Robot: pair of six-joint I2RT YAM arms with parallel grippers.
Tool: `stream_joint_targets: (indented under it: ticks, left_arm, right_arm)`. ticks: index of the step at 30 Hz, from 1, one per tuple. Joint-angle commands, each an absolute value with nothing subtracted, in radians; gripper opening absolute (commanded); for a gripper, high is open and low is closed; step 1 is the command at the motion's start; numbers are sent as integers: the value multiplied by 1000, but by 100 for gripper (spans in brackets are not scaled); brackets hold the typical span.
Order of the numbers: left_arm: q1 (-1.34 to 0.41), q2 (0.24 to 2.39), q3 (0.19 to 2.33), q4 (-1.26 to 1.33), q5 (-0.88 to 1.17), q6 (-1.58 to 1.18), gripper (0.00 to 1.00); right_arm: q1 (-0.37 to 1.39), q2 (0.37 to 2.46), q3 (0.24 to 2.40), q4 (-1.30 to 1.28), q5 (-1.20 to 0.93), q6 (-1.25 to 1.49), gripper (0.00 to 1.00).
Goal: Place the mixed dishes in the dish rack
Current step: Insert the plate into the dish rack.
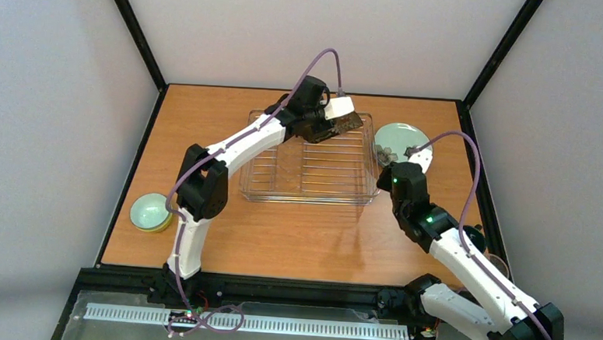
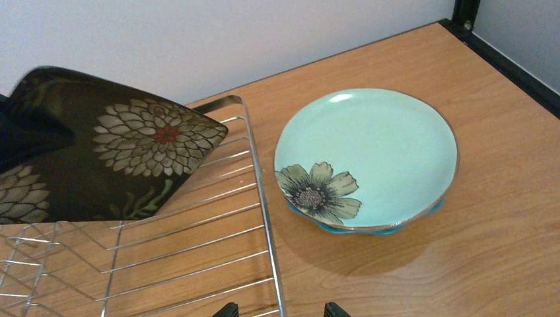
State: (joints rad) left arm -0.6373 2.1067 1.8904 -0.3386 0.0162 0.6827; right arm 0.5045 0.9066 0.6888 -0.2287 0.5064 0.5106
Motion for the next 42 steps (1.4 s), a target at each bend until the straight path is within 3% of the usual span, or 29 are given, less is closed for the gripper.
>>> stream_joint_targets:
  ticks: [1, 15, 25, 35, 42]
  left_arm:
    - [-648, 2070, 1905, -270, 49, 723, 0]
    - [-666, 2131, 1908, -343, 59, 780, 0]
    - [-672, 2262, 2042, -418, 40, 753, 0]
    - [-672, 2346, 2166, -502, 32, 673, 27]
    - [-673, 2360, 2174, -542, -30, 646, 31]
  right_arm:
    - [497, 889, 630, -173, 561, 569, 76]
    - [497, 830, 526, -149, 616, 638, 78]
    - [497, 827, 529, -173, 628, 615, 78]
    - [497, 818, 550, -208, 640, 590, 80]
    - [497, 830, 554, -198, 626, 588, 80]
